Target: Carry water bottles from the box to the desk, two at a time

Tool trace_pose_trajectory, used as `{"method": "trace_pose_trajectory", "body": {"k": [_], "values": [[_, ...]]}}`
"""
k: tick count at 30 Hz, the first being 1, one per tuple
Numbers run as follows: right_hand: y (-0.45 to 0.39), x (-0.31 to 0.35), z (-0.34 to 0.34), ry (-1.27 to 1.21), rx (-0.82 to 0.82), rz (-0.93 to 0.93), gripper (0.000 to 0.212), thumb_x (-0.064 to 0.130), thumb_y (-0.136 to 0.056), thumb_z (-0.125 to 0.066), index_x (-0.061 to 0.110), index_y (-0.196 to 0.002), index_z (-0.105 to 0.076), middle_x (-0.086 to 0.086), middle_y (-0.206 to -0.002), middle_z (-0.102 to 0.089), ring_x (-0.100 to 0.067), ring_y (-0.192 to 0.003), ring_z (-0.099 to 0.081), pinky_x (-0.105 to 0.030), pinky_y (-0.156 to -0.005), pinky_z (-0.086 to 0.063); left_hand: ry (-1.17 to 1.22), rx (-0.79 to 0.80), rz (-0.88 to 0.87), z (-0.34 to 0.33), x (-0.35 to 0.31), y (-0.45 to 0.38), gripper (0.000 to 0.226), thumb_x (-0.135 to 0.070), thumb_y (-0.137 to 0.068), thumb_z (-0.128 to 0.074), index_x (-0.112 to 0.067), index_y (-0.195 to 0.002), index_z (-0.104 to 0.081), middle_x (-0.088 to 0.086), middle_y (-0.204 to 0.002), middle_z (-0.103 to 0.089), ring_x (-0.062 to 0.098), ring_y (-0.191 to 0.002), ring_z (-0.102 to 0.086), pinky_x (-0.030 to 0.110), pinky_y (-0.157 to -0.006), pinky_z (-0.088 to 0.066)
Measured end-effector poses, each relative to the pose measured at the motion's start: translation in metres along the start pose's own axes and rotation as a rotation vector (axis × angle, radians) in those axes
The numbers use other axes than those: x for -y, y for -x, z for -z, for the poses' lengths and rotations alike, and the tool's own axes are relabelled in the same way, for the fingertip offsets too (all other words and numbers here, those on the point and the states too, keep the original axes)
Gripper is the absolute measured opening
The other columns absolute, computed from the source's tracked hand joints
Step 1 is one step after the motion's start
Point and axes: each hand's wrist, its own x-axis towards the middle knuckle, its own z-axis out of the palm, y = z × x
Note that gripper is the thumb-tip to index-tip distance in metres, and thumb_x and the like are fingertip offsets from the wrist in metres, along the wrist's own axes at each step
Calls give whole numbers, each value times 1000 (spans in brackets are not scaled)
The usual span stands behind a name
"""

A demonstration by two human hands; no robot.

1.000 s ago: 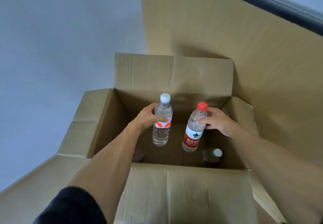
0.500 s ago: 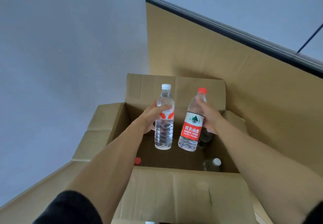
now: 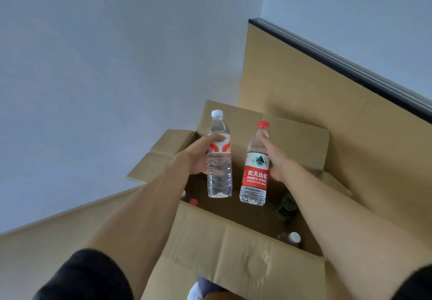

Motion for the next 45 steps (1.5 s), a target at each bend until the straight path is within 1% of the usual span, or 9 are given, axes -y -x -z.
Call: {"method": "trace_pose_trajectory", "body": {"k": [4,8,13,17,23,26,32,41,45], "values": [[7,3,-17,99,195,39,32,29,-91,-70,11,-112,-55,-9,-81,-70,-21,-67,-70,-32,-63,-58,58,-80,-46,9,11,36,22,-21,-92,-58,-12,-113,-58,9,-89,-73,27,-88,-69,51,-98,-50],[14,1,-49,172,334,90,27,22,-90,-71,11,-110,-56,-8,-82,-72,-21,-70,-71,-33,-65,-59,112,-165,-105,20,23,75,27,-22,-93,-60,-14,-118,-55,10,-93,-70,26,-90,-67,53,-102,-48],[28,-8,-103,212,455,83,32,27,-89,-73,10,-113,-59,-9,-82,-74,-23,-71,-73,-36,-65,-60,194,-302,-180,43,40,123,43,-29,-94,-65,-14,-131,-50,10,-94,-70,23,-82,-69,41,-80,-58],[44,-22,-156,256,564,58,38,37,-89,-72,10,-114,-61,-12,-89,-70,-25,-74,-69,-40,-76,-58,254,-377,-250,68,58,169,31,-28,-96,-63,-12,-121,-53,8,-87,-68,21,-73,-67,35,-72,-59],[76,-55,-249,343,686,79,44,37,-92,-69,12,-126,-58,-16,-105,-74,-31,-90,-72,-48,-91,-55,337,-501,-369,118,95,246,28,-27,-96,-64,-13,-120,-56,12,-97,-70,28,-84,-69,48,-91,-55],[98,-78,-300,392,761,83,50,41,-93,-67,10,-130,-56,-21,-117,-71,-37,-103,-68,-54,-101,-50,379,-573,-411,148,121,291,33,-28,-95,-66,-14,-122,-55,11,-93,-71,26,-79,-70,45,-84,-57],[150,-137,-402,483,904,23,46,47,-92,-65,12,-120,-56,-11,-91,-71,-25,-77,-70,-41,-78,-57,479,-777,-461,210,177,385,56,-35,-89,-75,-12,-132,-48,16,-101,-66,27,-77,-69,45,-79,-58],[220,-227,-531,585,1124,-71,54,51,-90,-66,8,-122,-56,-11,-86,-72,-25,-72,-71,-38,-69,-59,669,-814,-470,257,256,523,53,-12,-79,-63,-6,-129,-49,14,-93,-64,26,-79,-65,40,-76,-58],[254,-259,-575,635,1218,-107,59,55,-89,-66,8,-124,-57,-14,-95,-73,-29,-80,-72,-44,-78,-60,633,-955,-533,268,291,566,51,1,-86,-62,2,-135,-49,24,-114,-60,35,-98,-63,49,-91,-56]]}}
